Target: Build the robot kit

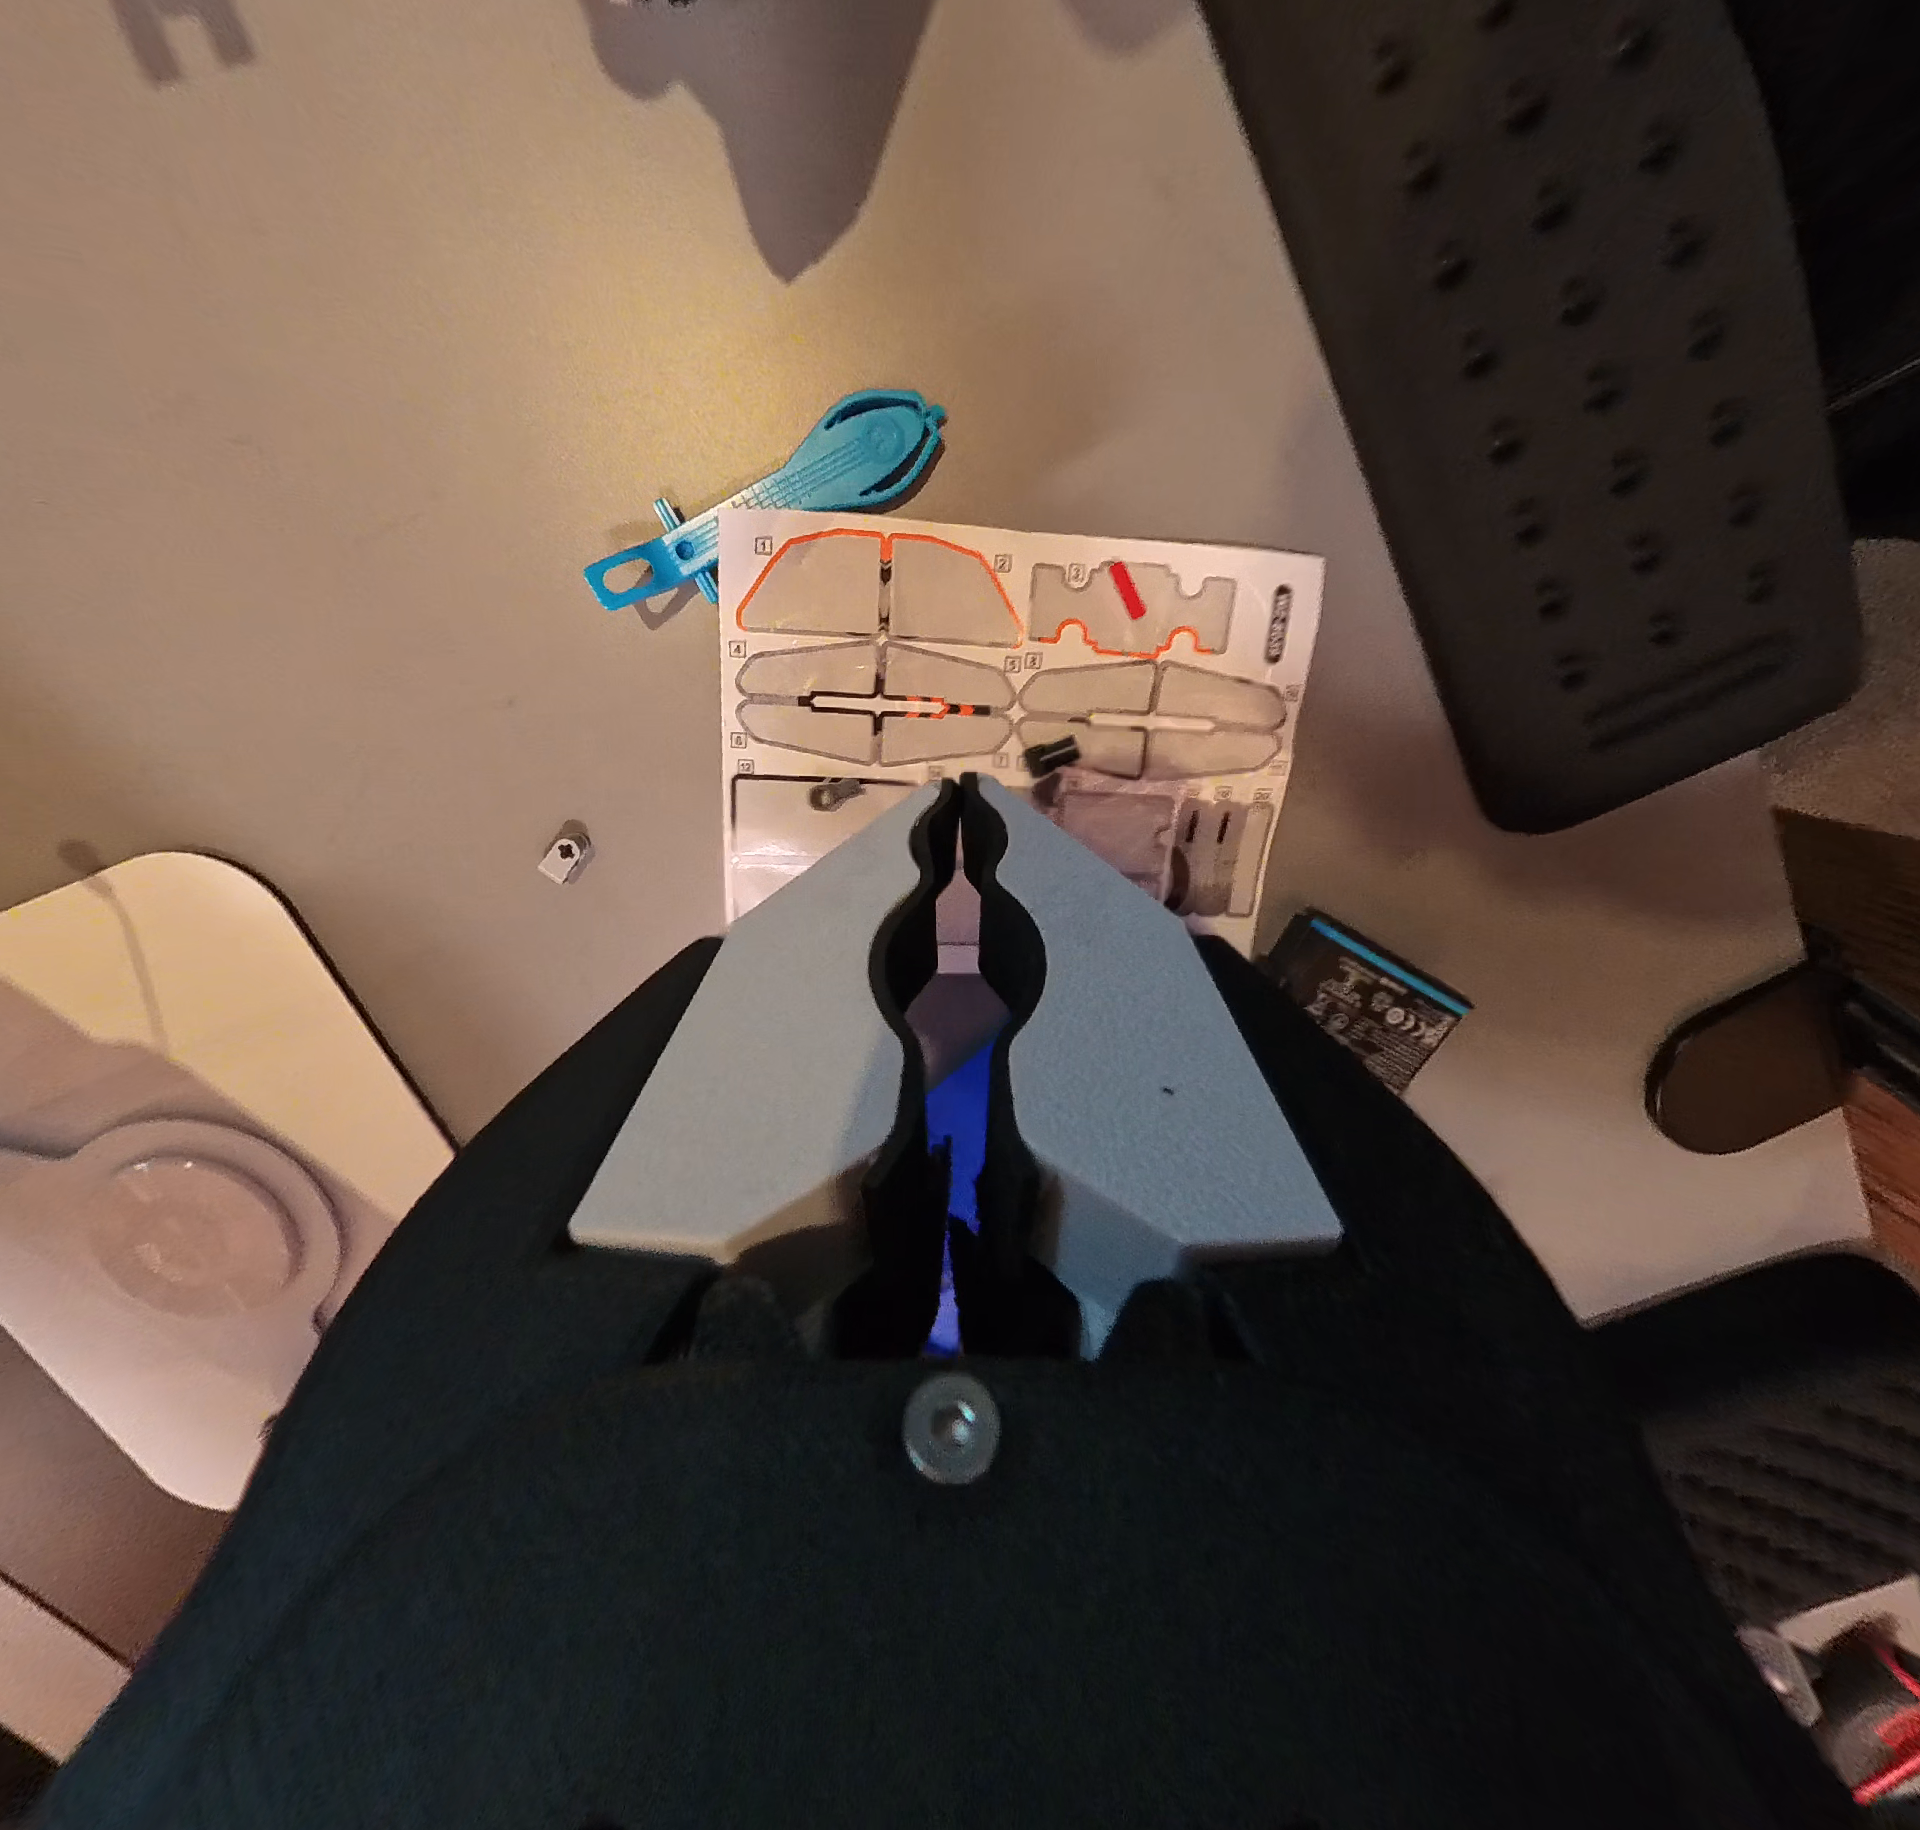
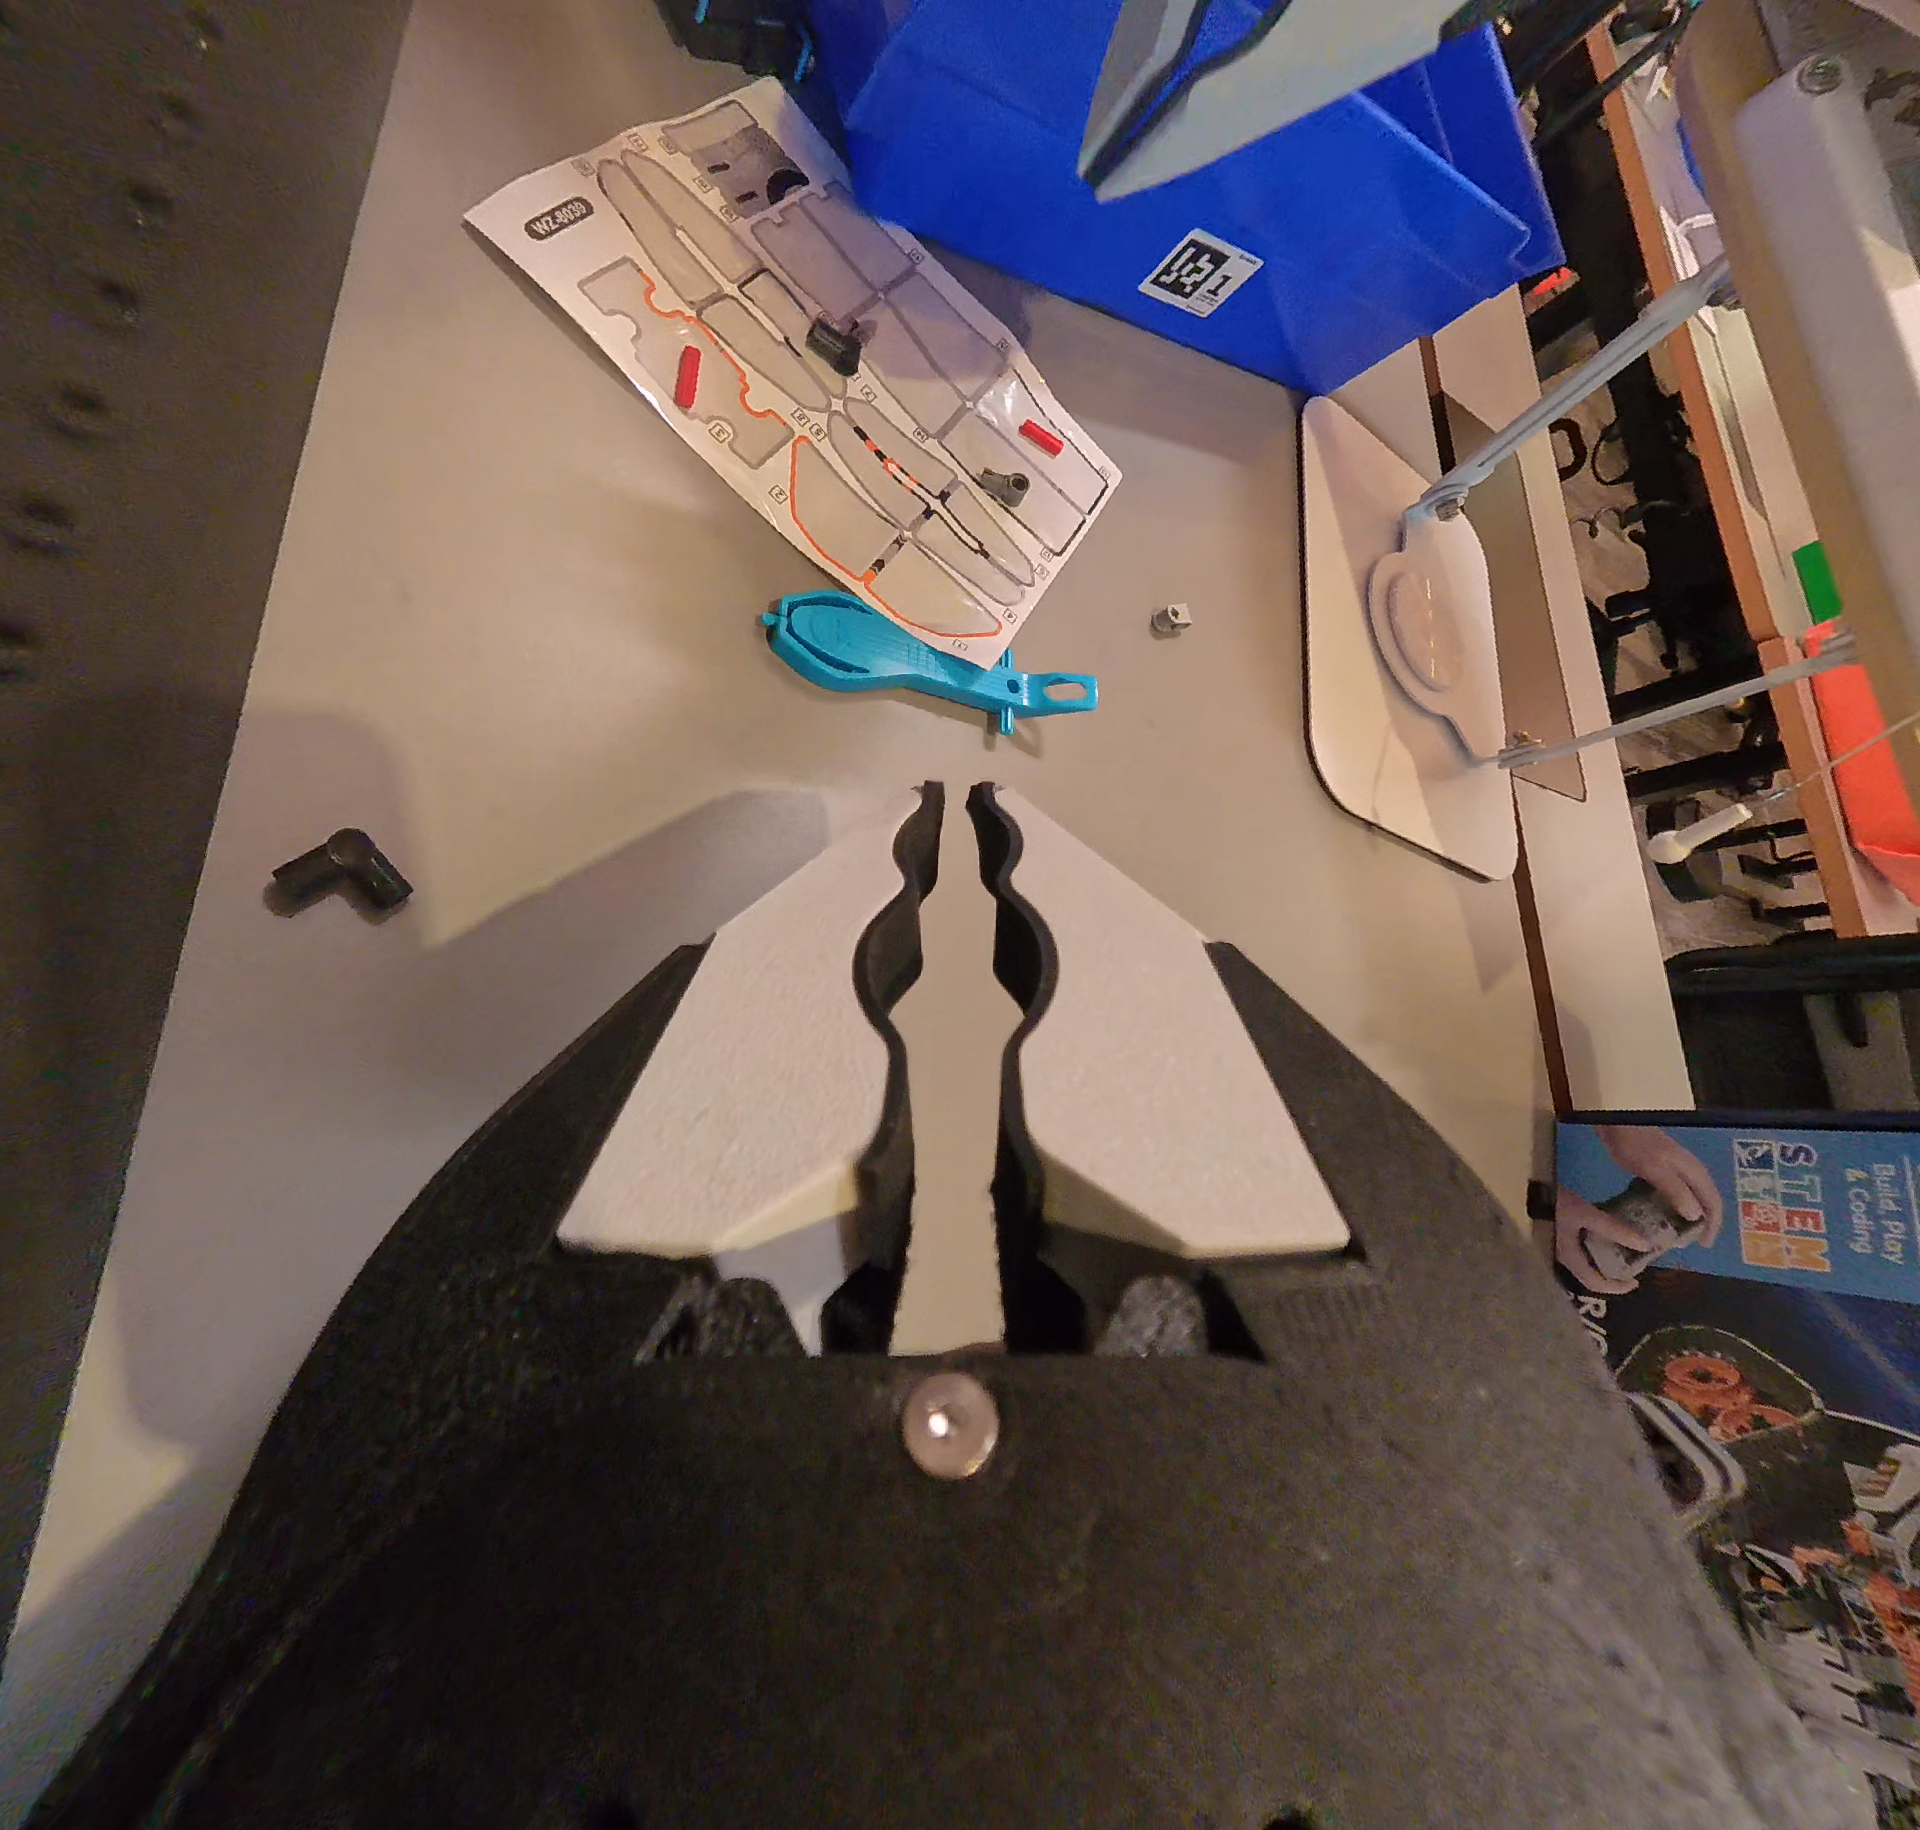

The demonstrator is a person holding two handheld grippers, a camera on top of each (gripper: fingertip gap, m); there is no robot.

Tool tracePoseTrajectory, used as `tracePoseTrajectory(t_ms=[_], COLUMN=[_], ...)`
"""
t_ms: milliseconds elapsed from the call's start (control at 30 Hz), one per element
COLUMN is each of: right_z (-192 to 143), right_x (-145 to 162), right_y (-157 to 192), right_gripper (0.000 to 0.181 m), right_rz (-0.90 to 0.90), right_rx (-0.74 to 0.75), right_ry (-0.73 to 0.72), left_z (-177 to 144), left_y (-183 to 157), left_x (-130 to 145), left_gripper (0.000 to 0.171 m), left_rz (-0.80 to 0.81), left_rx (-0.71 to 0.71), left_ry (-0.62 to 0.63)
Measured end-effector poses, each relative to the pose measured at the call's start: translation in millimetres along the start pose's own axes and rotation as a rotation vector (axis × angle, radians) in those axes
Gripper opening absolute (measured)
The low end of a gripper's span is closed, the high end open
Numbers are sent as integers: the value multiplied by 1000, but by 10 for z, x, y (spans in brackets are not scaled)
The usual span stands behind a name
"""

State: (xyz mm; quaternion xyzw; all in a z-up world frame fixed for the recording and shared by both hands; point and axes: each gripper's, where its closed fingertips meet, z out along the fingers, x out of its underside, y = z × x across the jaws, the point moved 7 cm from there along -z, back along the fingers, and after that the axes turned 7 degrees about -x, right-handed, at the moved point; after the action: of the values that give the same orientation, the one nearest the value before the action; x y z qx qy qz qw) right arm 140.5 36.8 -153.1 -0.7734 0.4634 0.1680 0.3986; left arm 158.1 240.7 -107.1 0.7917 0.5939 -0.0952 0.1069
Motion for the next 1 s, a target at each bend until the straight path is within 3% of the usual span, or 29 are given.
tracePoseTrajectory(t_ms=[133, 200, 267, 400, 533, 567, 767, 1000], right_z=[12, 17, 20, 20, 49, 62, 168, 290], right_x=[36, 62, 90, 119, 148, 156, 237, 364], right_y=[15, 13, 5, -11, -24, -25, -25, -69], right_gripper=[4, 4, 4, 4, 4, 4, 3, 2], right_rz=[1, 9, 17, 28, 40, 42, 59, 101], right_rx=[-7, -11, -12, -9, -10, -12, -28, -25], right_ry=[9, 11, 16, 18, 26, 30, 62, 84], left_z=[77, 7, -142, -538, -812, -821, -542, -292], left_y=[42, 39, 27, -19, -152, -194, -357, -272], left_x=[48, 115, 202, 491, 912, 1034, 1482, 1968], left_gripper=[2, 24, 32, 31, 33, 42, 46, 51], left_rz=[-6, -29, -64, -148, -273, -310, -386, -399], left_rx=[-32, -53, -81, -156, -163, -144, -99, -191], left_ry=[53, 59, 29, -16, 30, 62, 120, 260])
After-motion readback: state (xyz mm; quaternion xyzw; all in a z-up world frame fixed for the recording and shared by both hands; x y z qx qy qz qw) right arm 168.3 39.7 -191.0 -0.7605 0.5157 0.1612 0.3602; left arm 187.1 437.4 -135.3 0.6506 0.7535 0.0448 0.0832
